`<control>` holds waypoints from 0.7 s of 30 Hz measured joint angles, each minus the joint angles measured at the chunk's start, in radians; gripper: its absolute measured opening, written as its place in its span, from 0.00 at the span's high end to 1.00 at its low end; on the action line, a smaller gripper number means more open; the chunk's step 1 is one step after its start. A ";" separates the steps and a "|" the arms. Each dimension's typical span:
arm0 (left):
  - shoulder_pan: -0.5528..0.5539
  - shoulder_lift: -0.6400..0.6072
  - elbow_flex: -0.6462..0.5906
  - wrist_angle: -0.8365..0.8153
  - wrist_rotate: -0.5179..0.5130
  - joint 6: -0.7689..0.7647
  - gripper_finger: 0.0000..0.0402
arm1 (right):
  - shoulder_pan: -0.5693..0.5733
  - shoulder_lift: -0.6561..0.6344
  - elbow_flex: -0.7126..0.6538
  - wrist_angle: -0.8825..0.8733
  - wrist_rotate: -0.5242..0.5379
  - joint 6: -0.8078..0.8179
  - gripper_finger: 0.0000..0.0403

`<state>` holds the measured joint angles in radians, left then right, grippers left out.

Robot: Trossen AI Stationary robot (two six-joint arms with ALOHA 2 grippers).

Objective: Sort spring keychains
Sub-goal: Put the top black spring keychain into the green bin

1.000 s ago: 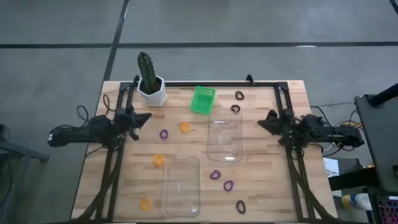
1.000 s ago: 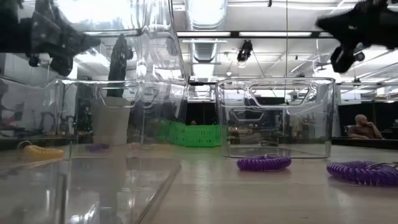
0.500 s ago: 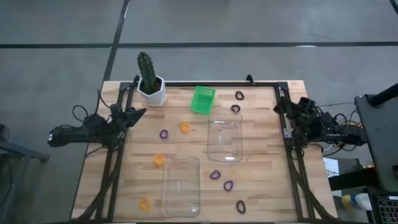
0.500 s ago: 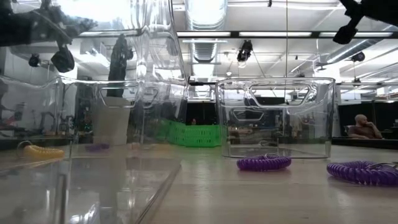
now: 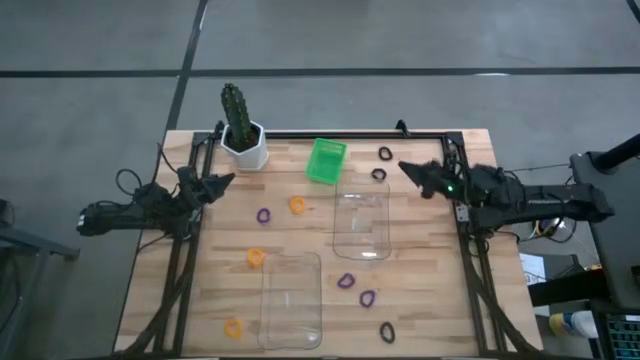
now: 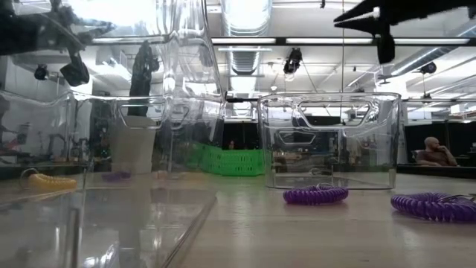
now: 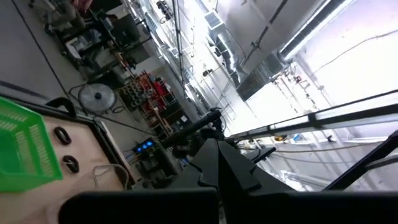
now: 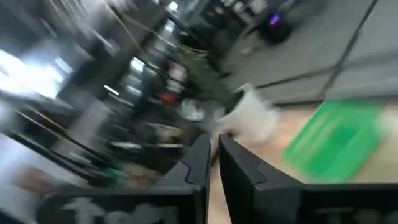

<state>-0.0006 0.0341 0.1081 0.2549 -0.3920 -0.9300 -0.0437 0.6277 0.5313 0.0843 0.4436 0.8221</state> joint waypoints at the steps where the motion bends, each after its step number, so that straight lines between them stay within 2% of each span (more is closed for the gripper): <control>1: 0.000 0.000 0.000 0.000 0.000 -0.008 1.00 | -0.012 0.026 0.056 -0.080 -0.006 -0.067 0.93; 3: 0.000 0.000 0.000 0.000 0.000 -0.026 1.00 | -0.053 0.083 0.175 -0.264 -0.029 -0.125 0.94; 7: 0.000 0.000 0.000 0.000 0.001 -0.046 1.00 | -0.195 0.204 0.414 -0.679 -0.144 -0.123 0.94; 11: 0.000 0.000 0.000 -0.001 -0.002 -0.063 1.00 | -0.395 0.347 0.603 -0.985 -0.333 -0.092 0.90; 16: 0.000 0.000 0.000 -0.001 -0.019 -0.070 1.00 | -0.583 0.530 0.749 -1.112 -0.517 -0.115 0.77; 21: 0.000 0.000 0.000 -0.001 -0.029 -0.074 1.00 | -0.663 0.716 0.848 -1.146 -0.557 -0.173 0.59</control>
<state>-0.0002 0.0345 0.1081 0.2543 -0.4207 -1.0039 -0.7066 1.3433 1.3792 -1.0620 -0.1139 0.6495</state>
